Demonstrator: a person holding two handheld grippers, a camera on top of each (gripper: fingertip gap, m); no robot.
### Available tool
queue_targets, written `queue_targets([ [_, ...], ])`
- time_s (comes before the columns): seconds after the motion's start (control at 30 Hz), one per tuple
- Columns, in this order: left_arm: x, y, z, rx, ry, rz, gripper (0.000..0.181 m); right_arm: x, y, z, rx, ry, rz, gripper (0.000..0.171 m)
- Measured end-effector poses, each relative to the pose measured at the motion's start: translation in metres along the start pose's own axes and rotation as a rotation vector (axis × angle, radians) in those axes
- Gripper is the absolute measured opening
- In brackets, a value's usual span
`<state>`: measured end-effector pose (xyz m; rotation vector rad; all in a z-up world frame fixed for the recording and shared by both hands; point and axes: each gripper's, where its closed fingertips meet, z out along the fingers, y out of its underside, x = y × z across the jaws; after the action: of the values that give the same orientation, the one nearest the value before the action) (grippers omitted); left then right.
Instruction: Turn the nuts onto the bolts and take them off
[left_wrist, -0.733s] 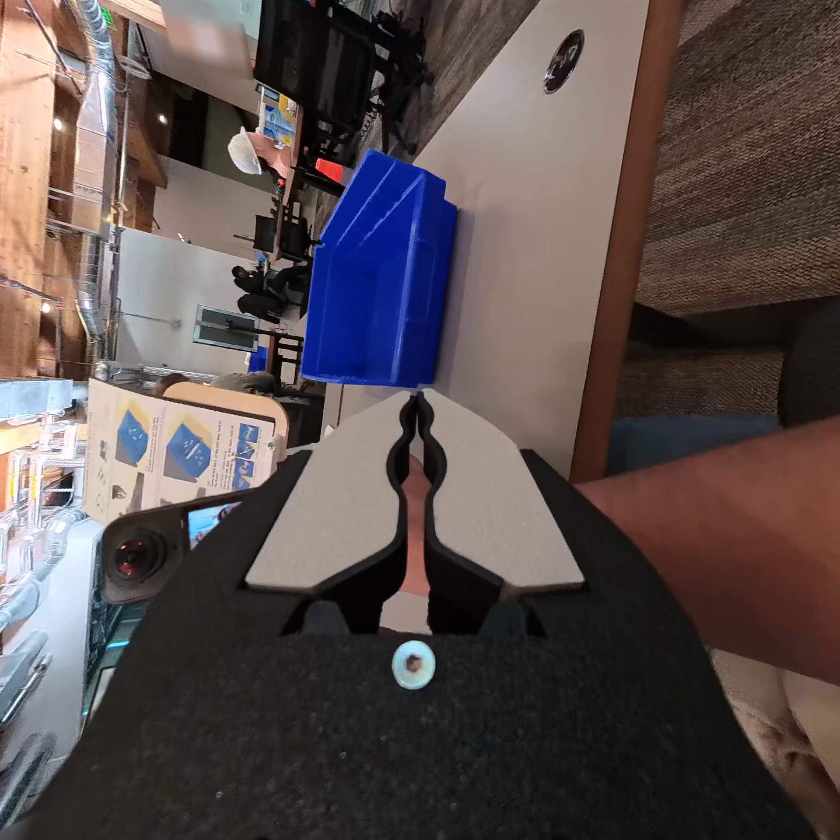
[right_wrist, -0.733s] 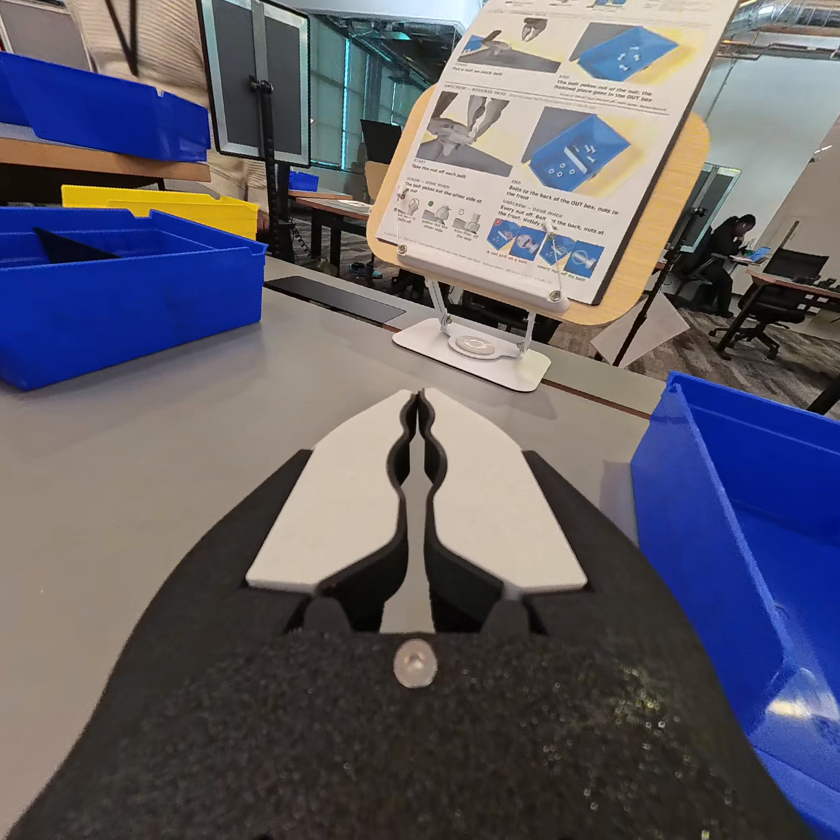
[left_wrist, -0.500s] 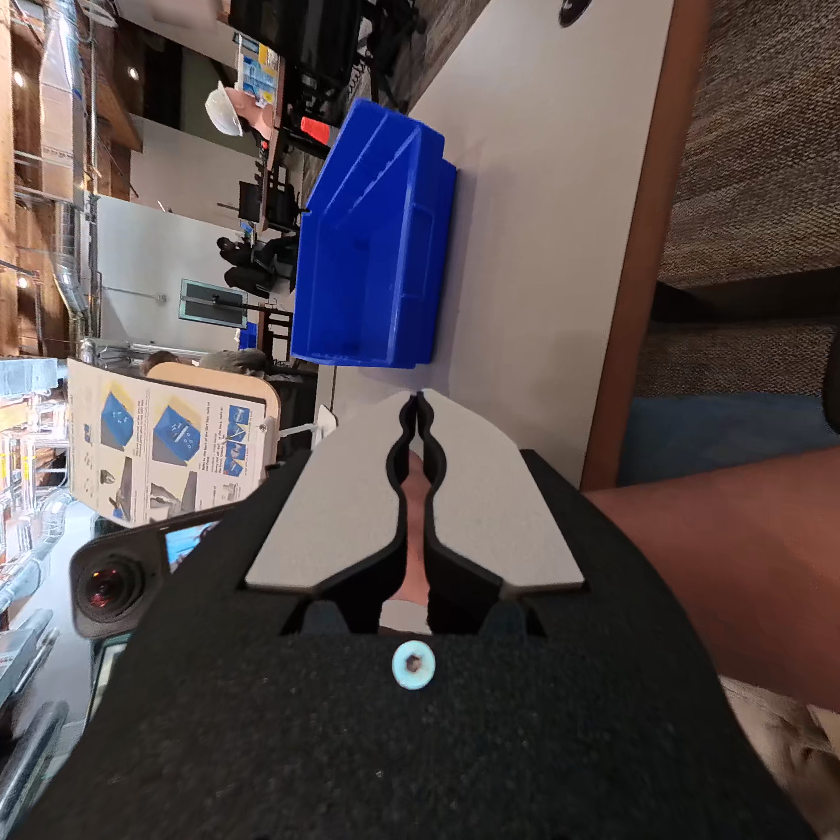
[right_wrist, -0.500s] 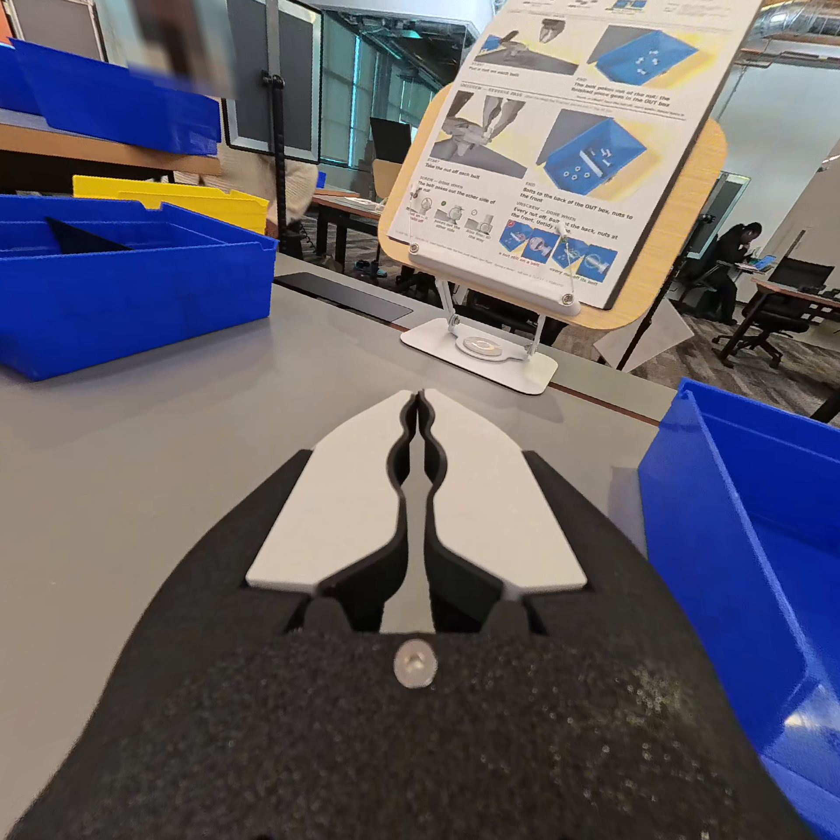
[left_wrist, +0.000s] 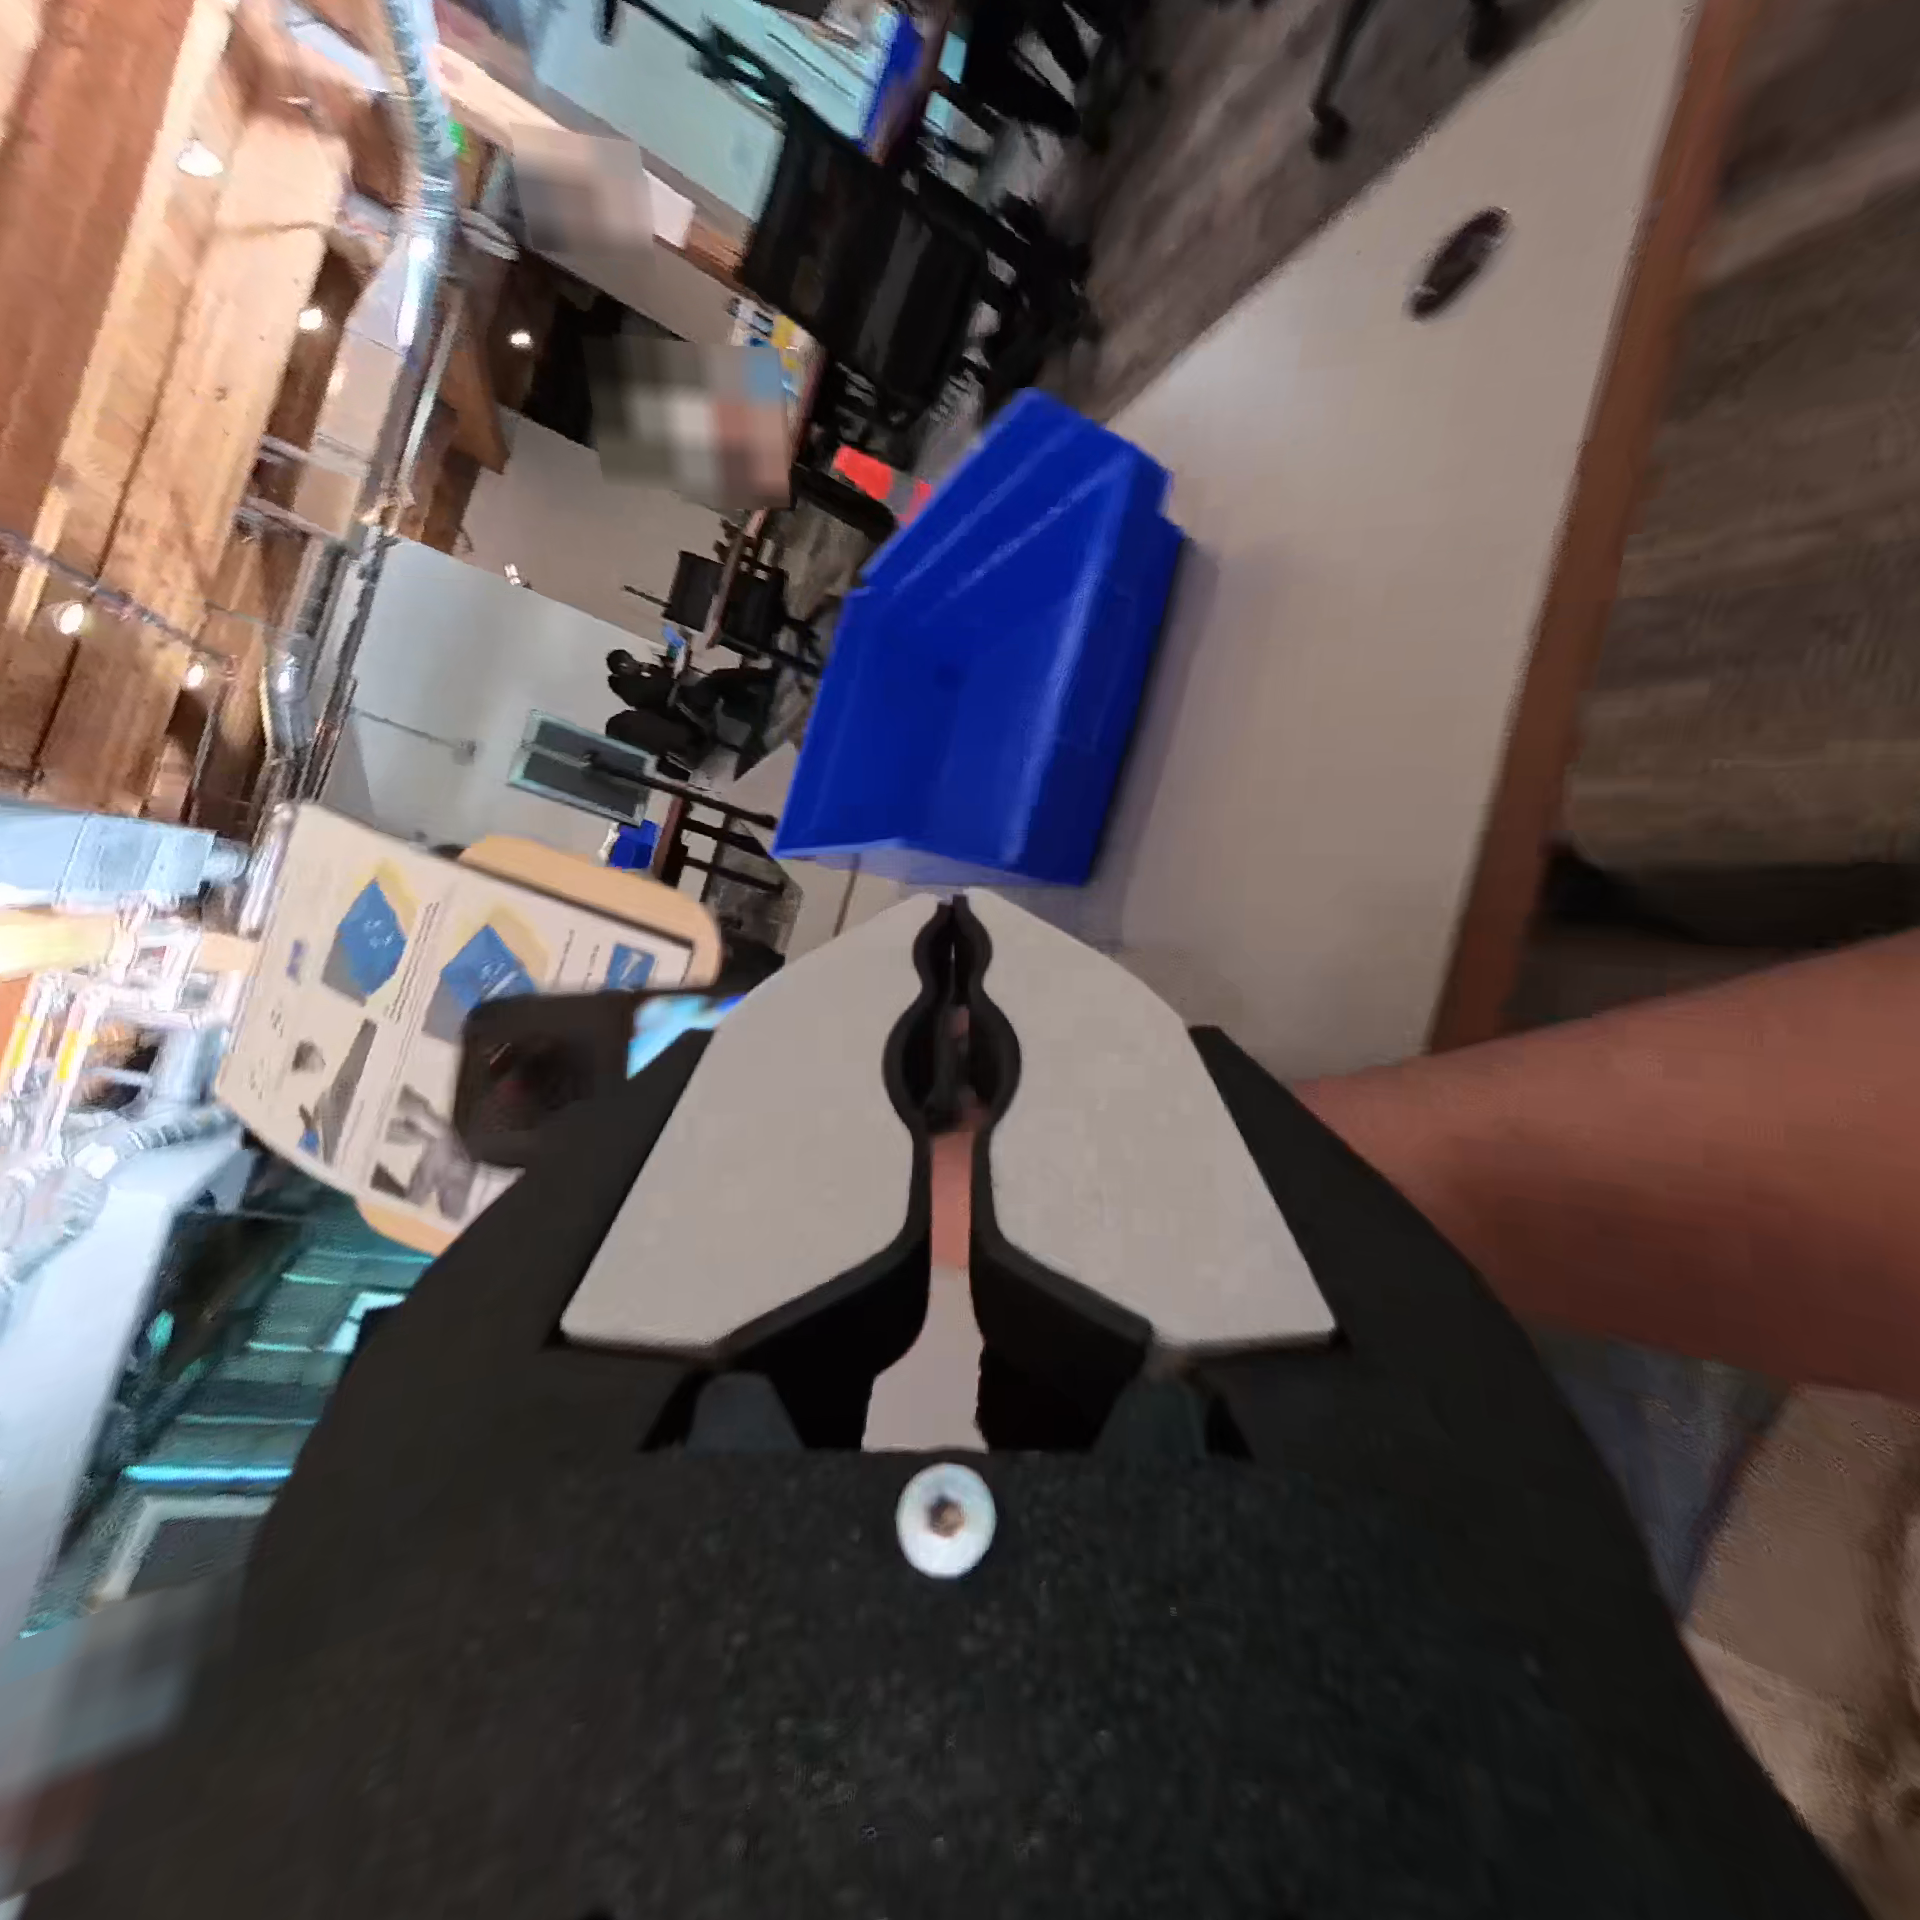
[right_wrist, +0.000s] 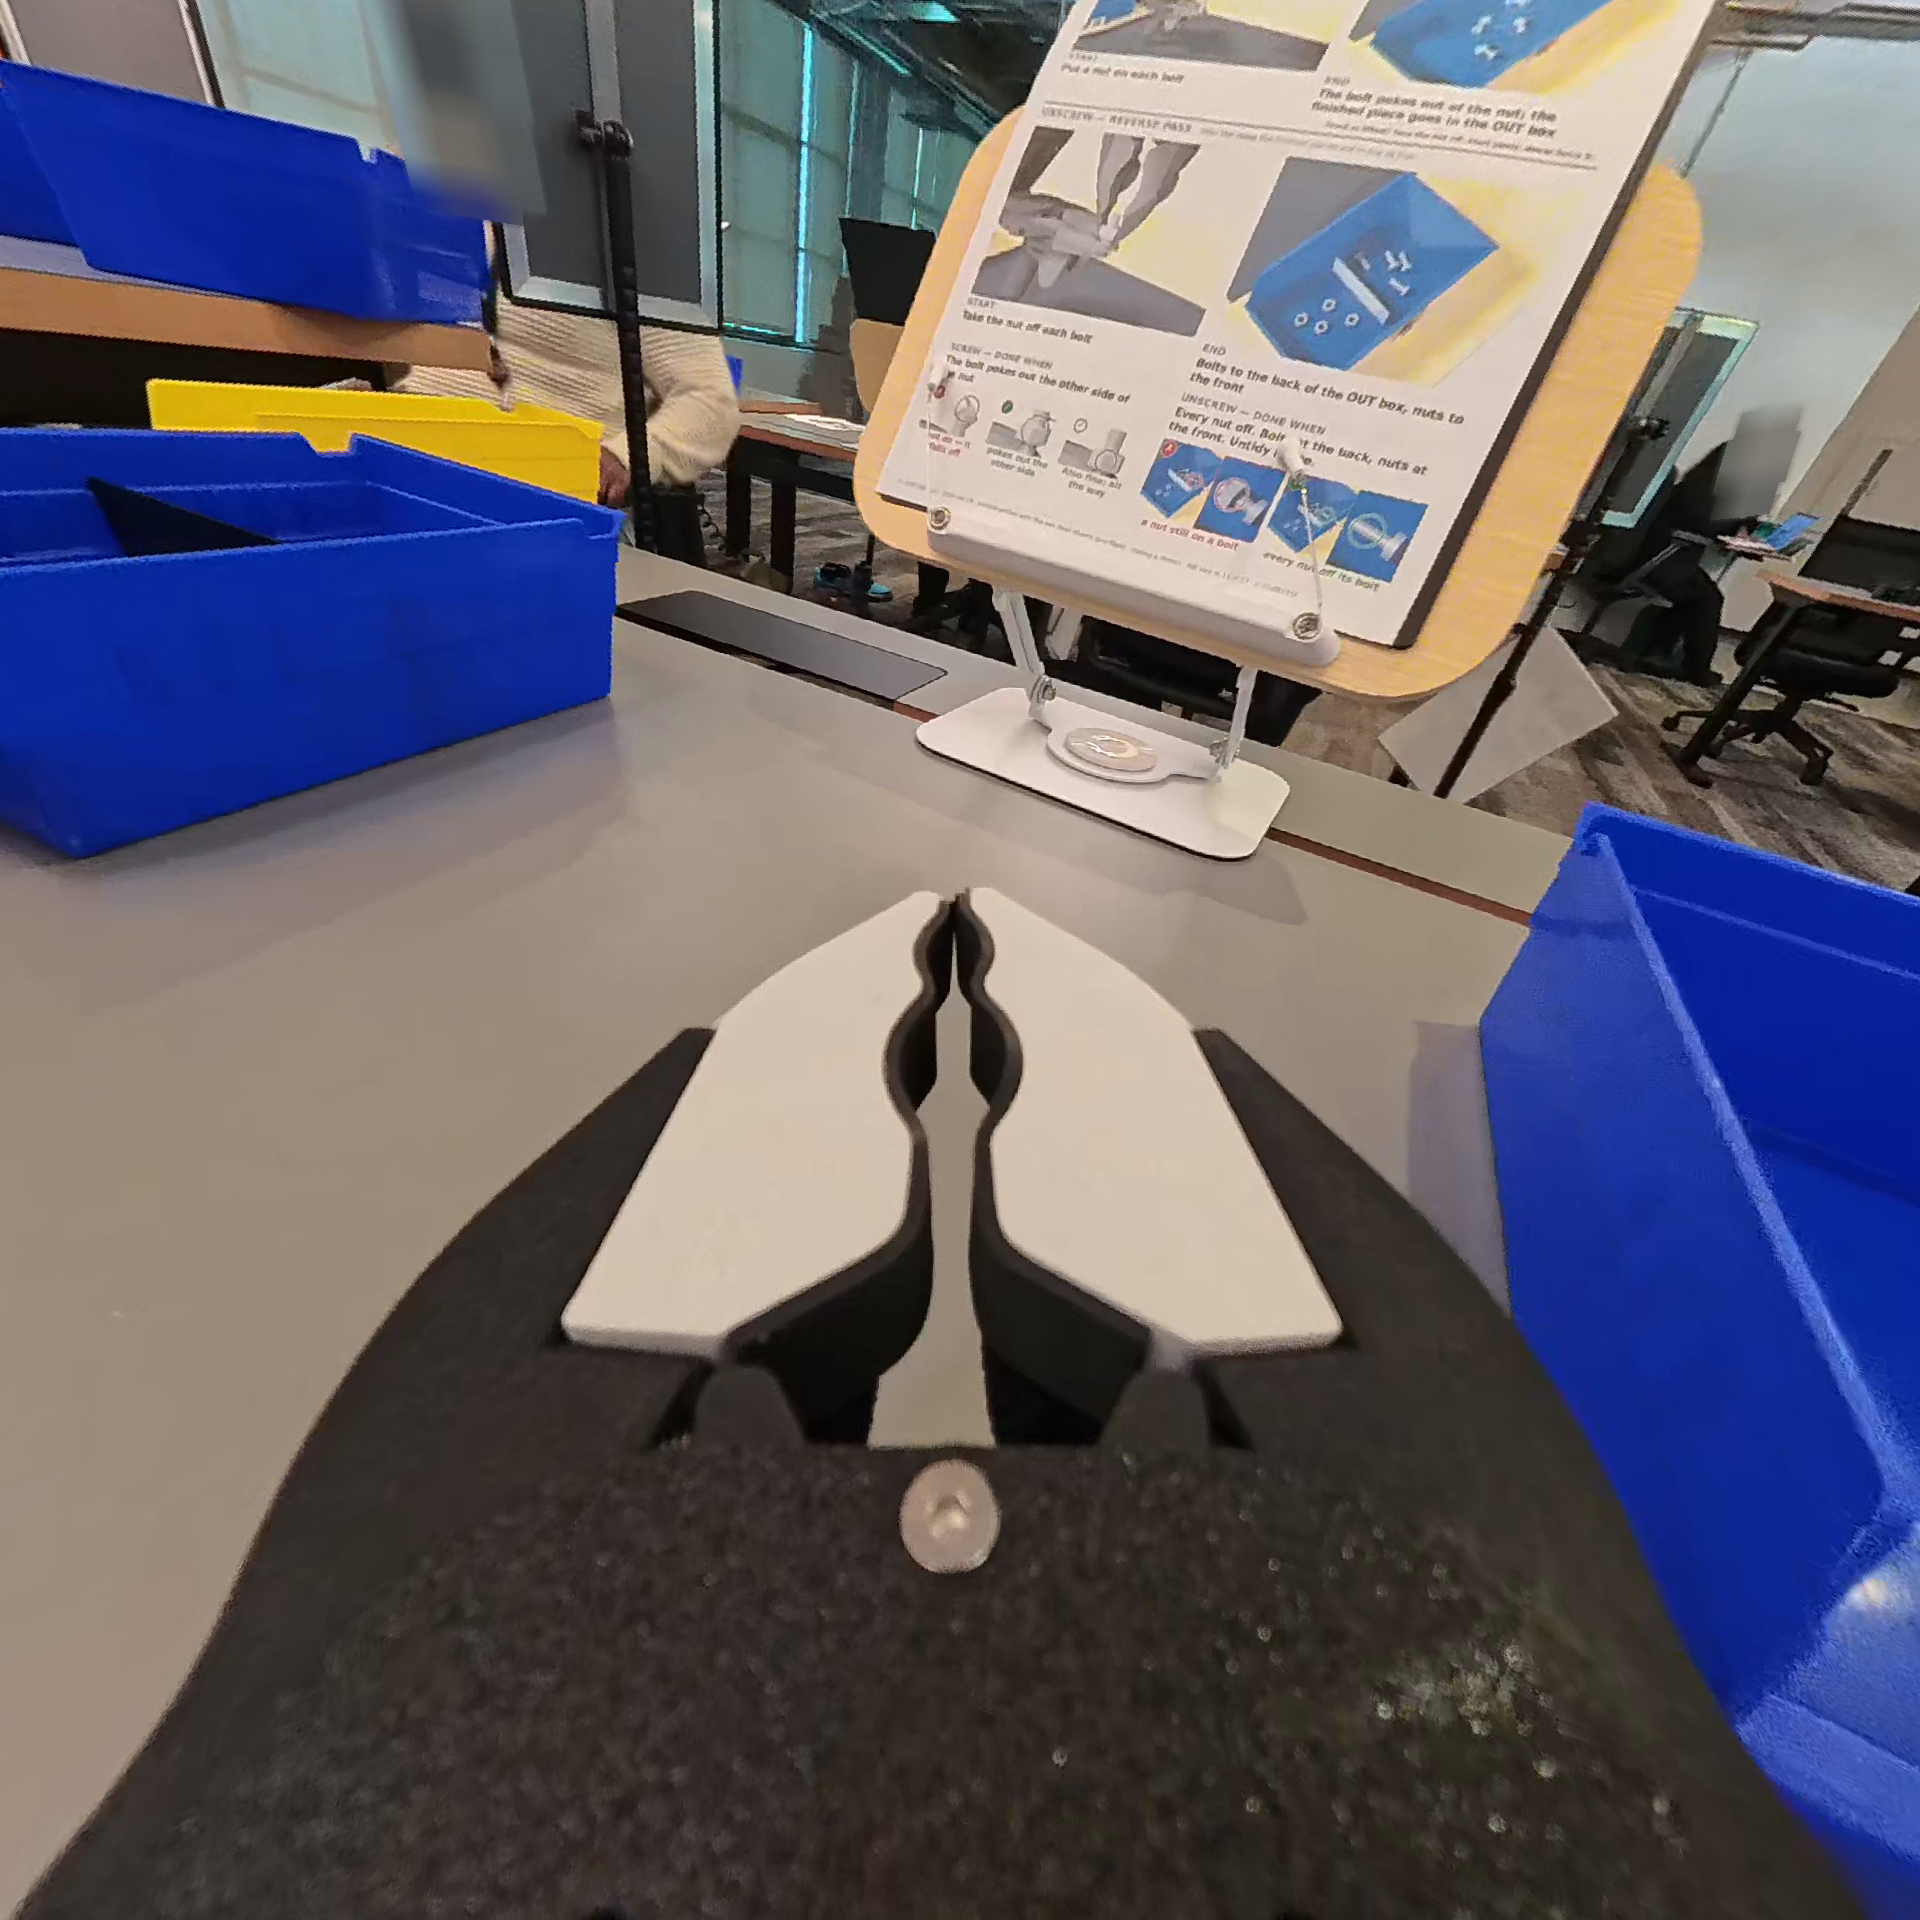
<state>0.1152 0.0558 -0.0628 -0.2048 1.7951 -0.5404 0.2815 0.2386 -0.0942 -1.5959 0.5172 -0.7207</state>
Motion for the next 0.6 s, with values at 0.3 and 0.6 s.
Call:
queue_targets([
  [0.3, -0.152, 0.245, 0.014, -0.069, -0.306, -0.7, 0.0, 0.009, 0.004, 0.001, 0.017, 0.033, 0.011, 0.0],
  [0.6, -0.156, 0.378, 0.016, -0.046, -0.415, -1.174, 0.034, 0.019, 0.017, 0.002, 0.033, 0.12, 0.007, 0.011],
])
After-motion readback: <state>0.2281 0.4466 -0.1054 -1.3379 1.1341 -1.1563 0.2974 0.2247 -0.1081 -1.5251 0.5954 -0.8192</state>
